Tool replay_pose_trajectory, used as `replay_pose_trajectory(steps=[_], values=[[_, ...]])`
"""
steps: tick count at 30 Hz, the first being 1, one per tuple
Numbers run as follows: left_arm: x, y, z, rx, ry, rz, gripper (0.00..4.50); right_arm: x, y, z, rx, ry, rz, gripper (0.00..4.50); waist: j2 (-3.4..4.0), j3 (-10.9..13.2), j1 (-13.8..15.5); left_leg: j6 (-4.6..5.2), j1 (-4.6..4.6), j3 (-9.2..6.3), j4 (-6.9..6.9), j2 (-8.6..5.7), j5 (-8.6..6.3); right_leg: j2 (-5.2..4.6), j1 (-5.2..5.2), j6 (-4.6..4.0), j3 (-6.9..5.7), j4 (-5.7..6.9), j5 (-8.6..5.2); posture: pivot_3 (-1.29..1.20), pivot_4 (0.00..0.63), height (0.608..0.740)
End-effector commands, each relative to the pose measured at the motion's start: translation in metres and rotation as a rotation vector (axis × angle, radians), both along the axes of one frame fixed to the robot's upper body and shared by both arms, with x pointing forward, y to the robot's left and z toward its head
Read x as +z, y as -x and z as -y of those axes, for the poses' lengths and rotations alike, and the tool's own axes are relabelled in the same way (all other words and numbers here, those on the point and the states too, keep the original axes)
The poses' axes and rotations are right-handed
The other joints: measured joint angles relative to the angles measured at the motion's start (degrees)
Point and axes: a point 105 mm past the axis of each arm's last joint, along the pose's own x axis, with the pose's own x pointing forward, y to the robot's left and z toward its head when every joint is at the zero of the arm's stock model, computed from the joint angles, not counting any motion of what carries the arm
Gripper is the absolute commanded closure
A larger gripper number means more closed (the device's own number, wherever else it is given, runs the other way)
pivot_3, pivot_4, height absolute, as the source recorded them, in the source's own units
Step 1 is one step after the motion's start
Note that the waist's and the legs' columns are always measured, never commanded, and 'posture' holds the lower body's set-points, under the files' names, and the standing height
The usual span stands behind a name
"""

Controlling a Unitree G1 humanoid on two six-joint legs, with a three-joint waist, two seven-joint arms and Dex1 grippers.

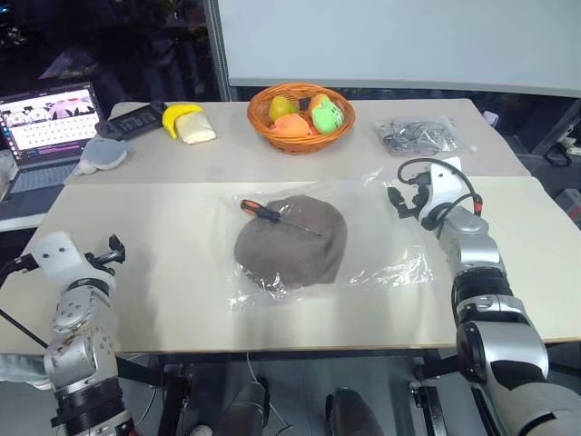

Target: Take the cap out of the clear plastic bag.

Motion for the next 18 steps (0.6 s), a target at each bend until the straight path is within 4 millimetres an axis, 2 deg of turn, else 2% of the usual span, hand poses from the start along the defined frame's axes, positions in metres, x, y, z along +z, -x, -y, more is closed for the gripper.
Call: replay_pose_trajectory(steps=[1, 2, 3, 4, 6, 8, 9, 11, 14, 18], values=[[0.032, -0.001, 0.030, -0.250, -0.100, 0.085, 0.09, 0.054, 0.009, -0.042, 0.269, -0.034, 0.103, 0.00, 0.00, 0.0, 0.0, 0.00, 0.00, 0.00, 0.00, 0.00, 0.00, 0.00, 0.00, 0.00, 0.00, 0.00, 0.00, 0.00, 0.150, 0.740], [0.045, 0.002, 0.062, -0.484, -0.139, 0.107, 0.09, 0.072, 0.033, -0.083, 0.546, -0.047, 0.085, 0.00, 0.03, 0.1, -0.4, 0.00, 0.00, 0.00, 0.00, 0.00, 0.00, 0.00, 0.00, 0.00, 0.00, 0.00, 0.00, 0.00, 0.150, 0.740], [0.050, 0.013, 0.095, -0.733, -0.198, 0.075, 0.09, 0.083, 0.068, -0.118, 0.821, -0.017, 0.060, 0.00, 0.09, 0.1, -0.7, 0.00, -0.17, 0.04, -0.01, 0.06, 0.00, 0.02, -0.22, -0.03, 0.06, -0.01, 0.02, 0.00, 0.150, 0.740], [0.050, 0.023, 0.116, -0.893, -0.228, 0.039, 0.09, 0.085, 0.095, -0.136, 0.994, 0.010, 0.023, 0.00, 0.19, 0.2, -1.0, 0.01, -0.47, 0.07, -0.01, 0.16, 0.00, 0.00, -0.58, -0.03, 0.15, 0.05, 0.02, 0.00, 0.150, 0.740], [0.034, 0.049, 0.137, -1.133, -0.344, -0.146, 0.09, 0.082, 0.128, -0.145, 1.169, 0.001, -0.091, 0.00, 0.35, 0.2, -1.2, 0.06, -0.77, 0.09, -0.02, 0.22, -0.03, 0.01, -0.91, -0.04, 0.20, 0.09, 0.02, 0.00, 0.150, 0.740], [0.030, 0.066, 0.135, -1.234, -0.377, -0.281, 0.09, 0.072, 0.168, -0.150, 1.364, 0.043, -0.195, 0.00, 0.33, 0.1, -1.0, 0.07, -0.52, 0.12, -0.15, 0.31, -0.13, 0.08, -0.70, -0.07, 0.20, -0.09, 0.00, 0.00, 0.150, 0.740], [0.032, 0.069, 0.133, -1.248, -0.377, -0.298, 0.09, 0.068, 0.180, -0.151, 1.422, 0.057, -0.227, 0.00, 0.22, 0.1, -0.9, 0.09, -0.40, 0.18, -0.27, 0.36, -0.16, 0.12, -0.62, -0.10, 0.21, -0.19, -0.02, 0.00, 0.150, 0.740], [0.040, 0.071, 0.130, -1.263, -0.401, -0.309, 0.09, 0.059, 0.187, -0.155, 1.430, 0.087, -0.256, 0.00, -0.05, 0.0, -1.2, 0.00, -0.18, 0.28, -0.50, 0.72, -0.25, 0.36, -0.63, -0.34, 0.21, -0.18, -0.11, 0.00, 0.150, 0.740], [0.054, 0.058, 0.127, -1.229, -0.421, -0.263, 0.09, 0.049, 0.174, -0.156, 1.344, 0.102, -0.261, 0.00, 0.18, 0.1, -1.1, -0.12, -0.10, 0.36, -0.58, 1.52, -0.33, 1.12, -0.87, -1.04, 0.18, -0.01, -0.08, 0.00, 0.150, 0.740], [0.057, 0.042, 0.134, -1.276, -0.468, -0.252, 0.09, 0.042, 0.166, -0.153, 1.279, 0.118, -0.260, 0.00, 0.33, 0.2, -0.1, -0.14, 0.00, 0.51, -0.56, 2.14, -0.32, 1.77, -0.83, -1.32, 0.04, 0.05, -0.04, 0.00, 0.150, 0.740]])
